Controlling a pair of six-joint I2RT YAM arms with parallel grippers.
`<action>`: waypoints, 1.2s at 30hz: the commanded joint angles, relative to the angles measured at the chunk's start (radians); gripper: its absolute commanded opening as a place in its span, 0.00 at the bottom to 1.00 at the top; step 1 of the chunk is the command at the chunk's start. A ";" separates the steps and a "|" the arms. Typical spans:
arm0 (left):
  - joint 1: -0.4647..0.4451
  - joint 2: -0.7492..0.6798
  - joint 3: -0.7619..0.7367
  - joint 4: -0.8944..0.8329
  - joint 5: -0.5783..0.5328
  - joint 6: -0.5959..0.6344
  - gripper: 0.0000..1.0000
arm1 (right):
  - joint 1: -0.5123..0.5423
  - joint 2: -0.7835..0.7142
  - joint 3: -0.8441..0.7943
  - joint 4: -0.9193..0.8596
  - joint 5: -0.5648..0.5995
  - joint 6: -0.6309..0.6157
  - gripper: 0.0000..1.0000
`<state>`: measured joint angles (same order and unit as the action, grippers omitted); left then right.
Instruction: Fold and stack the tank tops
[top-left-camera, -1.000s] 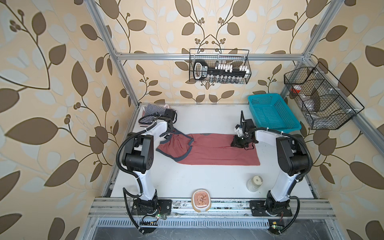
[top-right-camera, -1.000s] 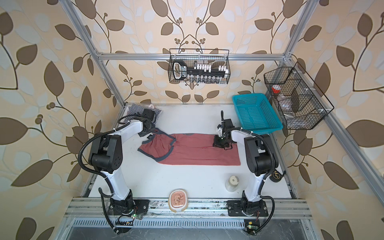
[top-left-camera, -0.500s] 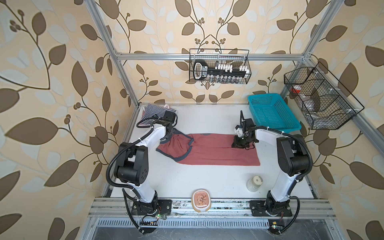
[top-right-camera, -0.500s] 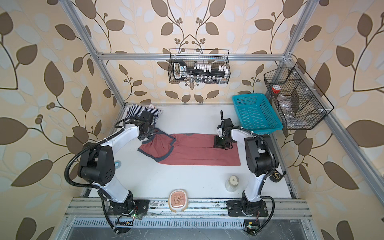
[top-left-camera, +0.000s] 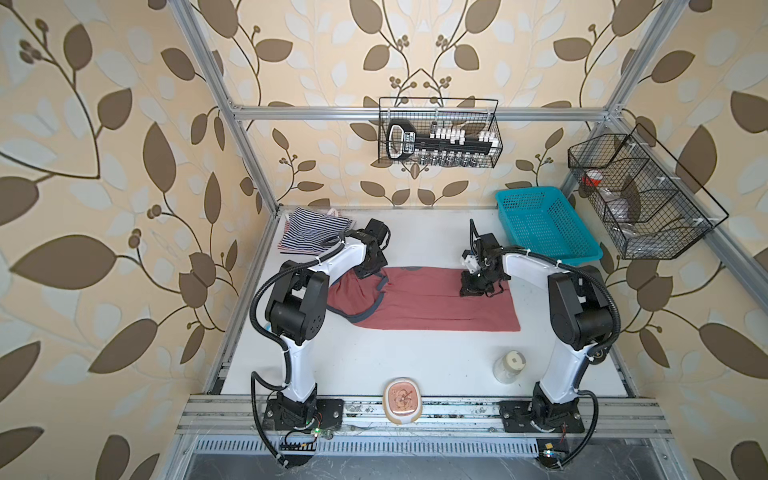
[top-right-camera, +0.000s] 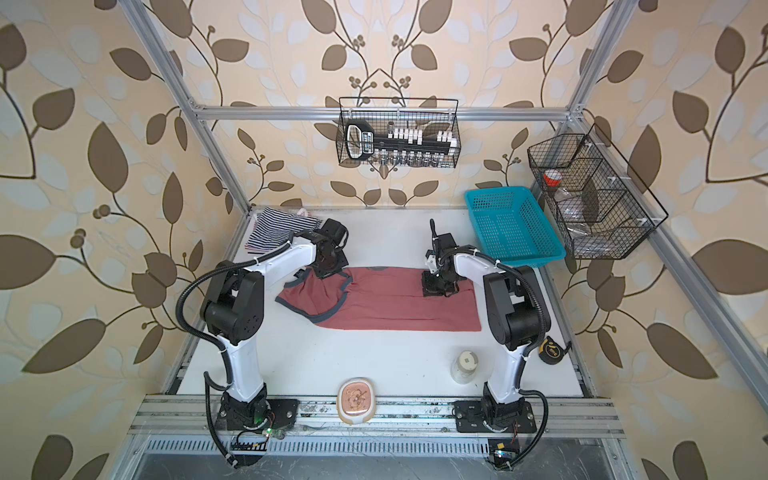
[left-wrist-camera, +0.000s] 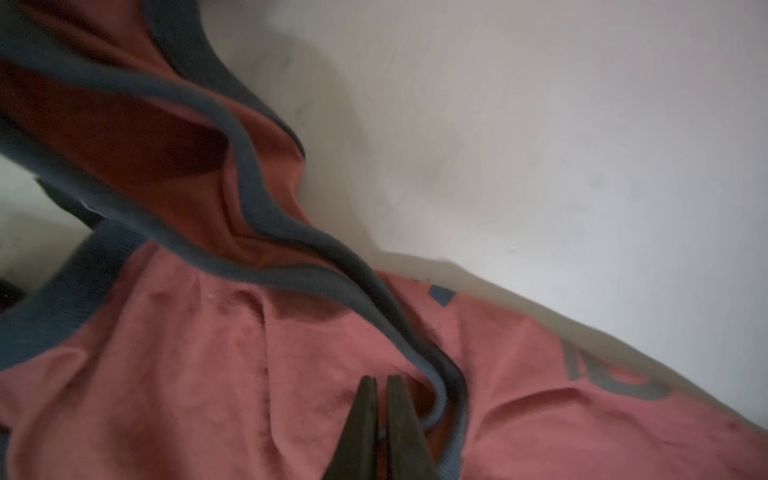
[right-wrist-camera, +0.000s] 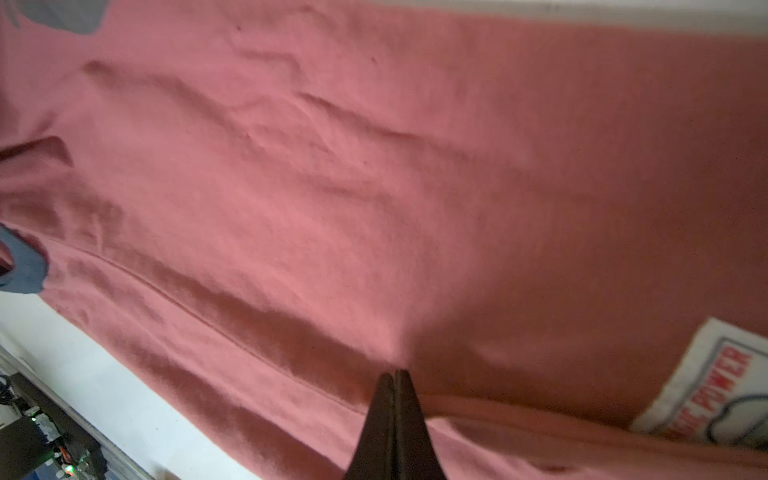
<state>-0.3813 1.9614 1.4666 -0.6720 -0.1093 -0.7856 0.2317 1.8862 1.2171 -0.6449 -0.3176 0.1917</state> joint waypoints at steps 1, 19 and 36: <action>-0.007 -0.009 0.000 -0.044 0.023 0.004 0.08 | 0.003 0.008 -0.033 -0.046 0.039 -0.029 0.00; -0.008 0.119 0.021 -0.062 -0.008 0.014 0.04 | 0.000 -0.030 0.059 -0.080 0.129 -0.012 0.00; -0.007 0.199 0.114 -0.094 -0.015 0.043 0.04 | -0.060 -0.104 -0.075 -0.073 0.176 0.026 0.00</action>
<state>-0.3813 2.1078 1.5581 -0.7765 -0.1036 -0.7624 0.1547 1.7889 1.1110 -0.6903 -0.1482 0.2203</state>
